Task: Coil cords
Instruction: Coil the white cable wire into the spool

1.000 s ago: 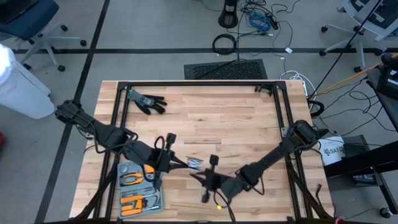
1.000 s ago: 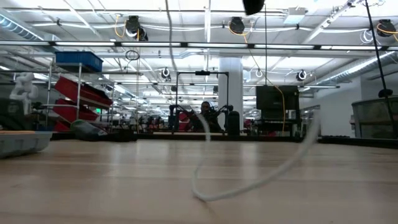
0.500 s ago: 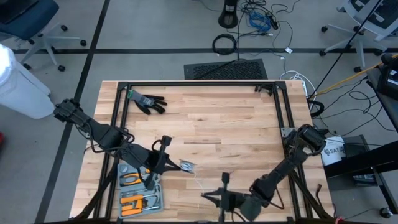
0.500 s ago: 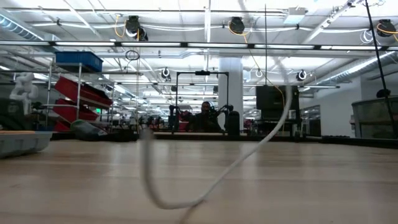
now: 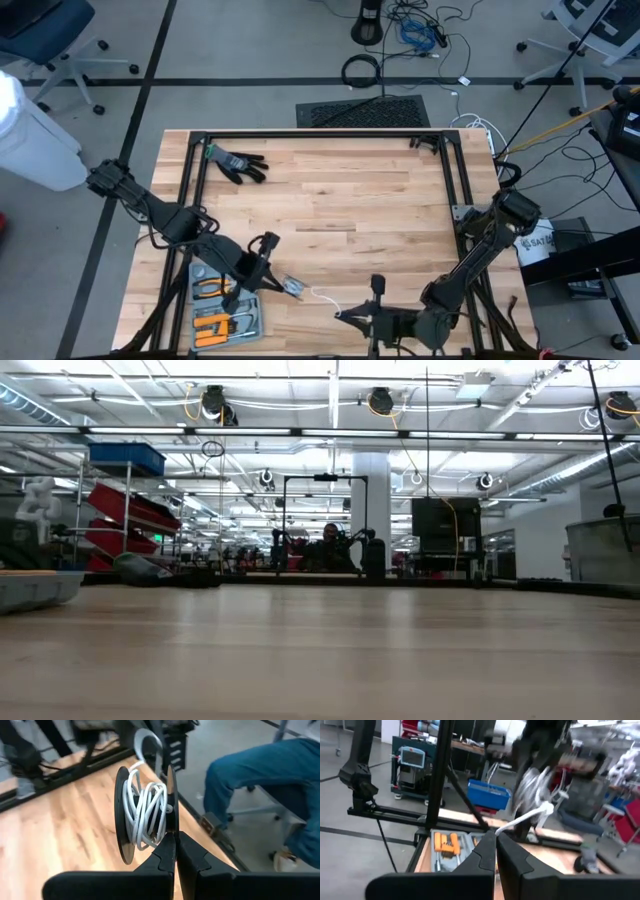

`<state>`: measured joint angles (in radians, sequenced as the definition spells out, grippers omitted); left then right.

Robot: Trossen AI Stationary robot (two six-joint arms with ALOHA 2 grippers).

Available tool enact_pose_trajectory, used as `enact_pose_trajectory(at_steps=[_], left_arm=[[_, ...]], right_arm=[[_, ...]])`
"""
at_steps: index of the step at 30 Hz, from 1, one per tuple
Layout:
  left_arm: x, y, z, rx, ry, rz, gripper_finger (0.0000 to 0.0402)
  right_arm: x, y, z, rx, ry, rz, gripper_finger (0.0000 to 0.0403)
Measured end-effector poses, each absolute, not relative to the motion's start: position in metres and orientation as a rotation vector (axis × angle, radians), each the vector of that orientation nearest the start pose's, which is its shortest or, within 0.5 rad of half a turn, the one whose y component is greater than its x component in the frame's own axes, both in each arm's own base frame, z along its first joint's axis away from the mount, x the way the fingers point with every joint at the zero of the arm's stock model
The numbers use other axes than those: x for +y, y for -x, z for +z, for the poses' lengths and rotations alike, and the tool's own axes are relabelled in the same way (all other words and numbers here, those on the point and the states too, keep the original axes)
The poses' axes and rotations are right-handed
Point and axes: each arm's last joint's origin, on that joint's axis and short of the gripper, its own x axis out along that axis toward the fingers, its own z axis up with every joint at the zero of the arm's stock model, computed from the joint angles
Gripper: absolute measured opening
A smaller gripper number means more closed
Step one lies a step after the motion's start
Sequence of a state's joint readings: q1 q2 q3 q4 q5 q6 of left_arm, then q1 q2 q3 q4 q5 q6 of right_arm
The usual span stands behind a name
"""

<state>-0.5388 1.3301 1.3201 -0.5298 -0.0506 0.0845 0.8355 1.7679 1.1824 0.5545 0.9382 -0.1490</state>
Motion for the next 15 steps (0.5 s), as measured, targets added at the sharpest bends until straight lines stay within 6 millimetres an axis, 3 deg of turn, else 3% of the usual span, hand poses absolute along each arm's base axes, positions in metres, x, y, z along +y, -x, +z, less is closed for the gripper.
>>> enact_pose_trajectory(at_steps=[9, 15], left_arm=[[-0.155, -0.263, 0.353, 0.516, -0.255, -0.556, 0.0006], [-0.151, -0.267, 0.352, 0.518, -0.262, -0.495, 0.0006]], right_arm=[[0.259, -0.277, 0.308, -0.031, 0.235, -0.077, 0.0], [0.262, -0.272, 0.311, -0.035, 0.26, -0.066, 0.0]])
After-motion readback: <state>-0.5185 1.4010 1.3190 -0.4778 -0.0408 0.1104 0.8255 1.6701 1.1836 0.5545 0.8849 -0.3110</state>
